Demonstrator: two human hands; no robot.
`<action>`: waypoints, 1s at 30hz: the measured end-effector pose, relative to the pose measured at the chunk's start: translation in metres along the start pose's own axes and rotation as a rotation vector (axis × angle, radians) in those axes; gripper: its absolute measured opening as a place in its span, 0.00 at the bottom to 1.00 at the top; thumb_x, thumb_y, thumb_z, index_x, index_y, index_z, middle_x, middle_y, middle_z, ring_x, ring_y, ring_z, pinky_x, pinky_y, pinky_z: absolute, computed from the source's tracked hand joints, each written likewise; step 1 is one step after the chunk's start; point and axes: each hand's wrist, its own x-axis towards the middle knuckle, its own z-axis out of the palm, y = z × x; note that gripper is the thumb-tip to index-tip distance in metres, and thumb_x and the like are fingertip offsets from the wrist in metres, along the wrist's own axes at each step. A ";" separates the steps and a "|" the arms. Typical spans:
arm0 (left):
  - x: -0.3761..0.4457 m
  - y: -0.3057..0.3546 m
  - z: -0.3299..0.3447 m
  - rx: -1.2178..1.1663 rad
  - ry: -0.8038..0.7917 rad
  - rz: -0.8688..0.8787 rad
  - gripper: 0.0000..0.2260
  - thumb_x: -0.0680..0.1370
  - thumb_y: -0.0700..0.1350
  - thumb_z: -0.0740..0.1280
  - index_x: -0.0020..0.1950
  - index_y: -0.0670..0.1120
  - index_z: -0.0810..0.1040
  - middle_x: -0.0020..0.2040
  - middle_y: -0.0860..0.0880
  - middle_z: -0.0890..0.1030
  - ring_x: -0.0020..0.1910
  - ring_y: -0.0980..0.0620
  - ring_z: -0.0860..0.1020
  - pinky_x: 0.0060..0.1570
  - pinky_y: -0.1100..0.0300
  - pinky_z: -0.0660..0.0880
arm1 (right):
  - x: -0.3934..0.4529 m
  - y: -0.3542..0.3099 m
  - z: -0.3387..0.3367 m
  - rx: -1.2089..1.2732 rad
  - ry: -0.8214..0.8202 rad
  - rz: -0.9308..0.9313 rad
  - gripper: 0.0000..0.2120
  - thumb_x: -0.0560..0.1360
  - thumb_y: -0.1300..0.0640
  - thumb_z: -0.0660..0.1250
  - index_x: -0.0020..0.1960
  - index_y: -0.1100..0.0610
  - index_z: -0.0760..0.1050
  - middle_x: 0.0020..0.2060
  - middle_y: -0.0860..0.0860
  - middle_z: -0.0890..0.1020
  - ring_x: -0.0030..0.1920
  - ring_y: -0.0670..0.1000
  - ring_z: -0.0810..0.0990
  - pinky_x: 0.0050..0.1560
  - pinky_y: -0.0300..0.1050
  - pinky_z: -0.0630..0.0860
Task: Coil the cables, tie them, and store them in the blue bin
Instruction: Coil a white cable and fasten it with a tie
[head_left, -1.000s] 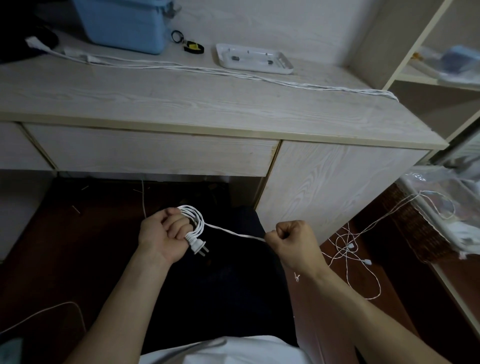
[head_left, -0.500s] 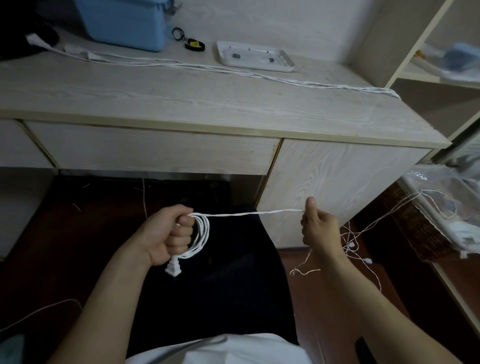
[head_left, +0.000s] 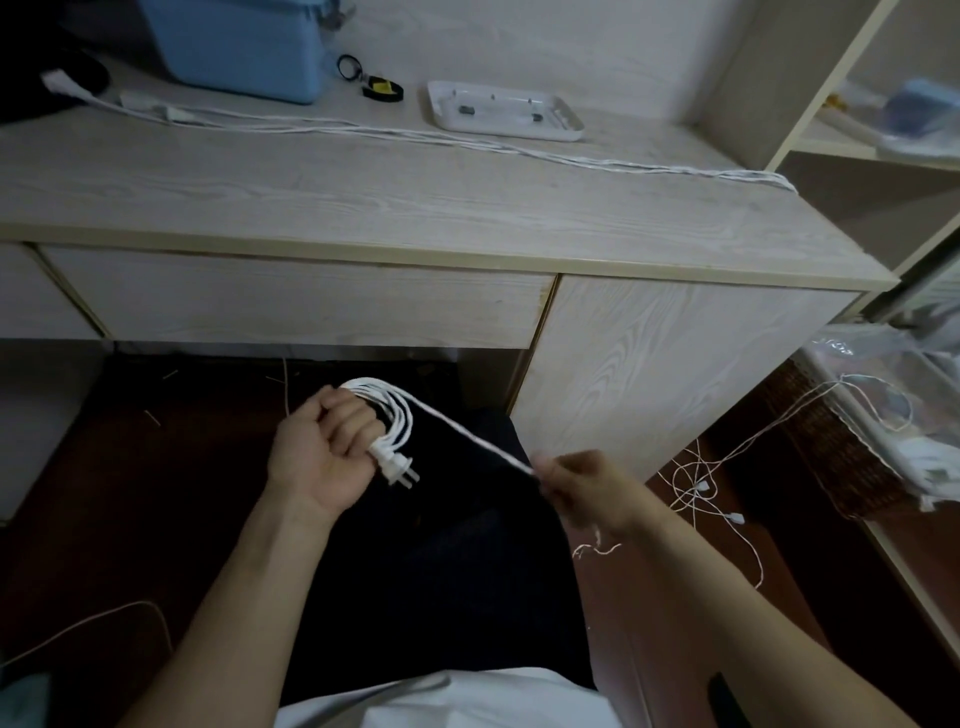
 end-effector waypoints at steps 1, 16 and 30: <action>0.003 0.000 -0.002 -0.085 0.029 0.057 0.18 0.82 0.45 0.54 0.31 0.47 0.68 0.23 0.54 0.60 0.20 0.56 0.56 0.21 0.64 0.57 | -0.004 -0.001 0.003 -0.072 -0.131 -0.040 0.17 0.81 0.48 0.64 0.41 0.58 0.78 0.26 0.47 0.73 0.24 0.44 0.69 0.27 0.36 0.67; 0.013 -0.031 -0.020 0.980 0.117 0.626 0.09 0.85 0.39 0.55 0.46 0.47 0.70 0.28 0.55 0.71 0.28 0.55 0.69 0.33 0.61 0.68 | -0.023 -0.010 0.038 -0.079 -0.488 -0.348 0.11 0.81 0.59 0.65 0.63 0.56 0.80 0.37 0.50 0.79 0.39 0.46 0.77 0.41 0.38 0.74; -0.023 -0.047 0.012 1.331 -0.421 -0.235 0.20 0.83 0.54 0.56 0.34 0.46 0.69 0.26 0.49 0.59 0.24 0.54 0.54 0.25 0.59 0.50 | -0.012 -0.013 0.020 0.228 0.067 -0.438 0.08 0.80 0.64 0.64 0.53 0.66 0.81 0.31 0.45 0.78 0.30 0.39 0.74 0.33 0.30 0.69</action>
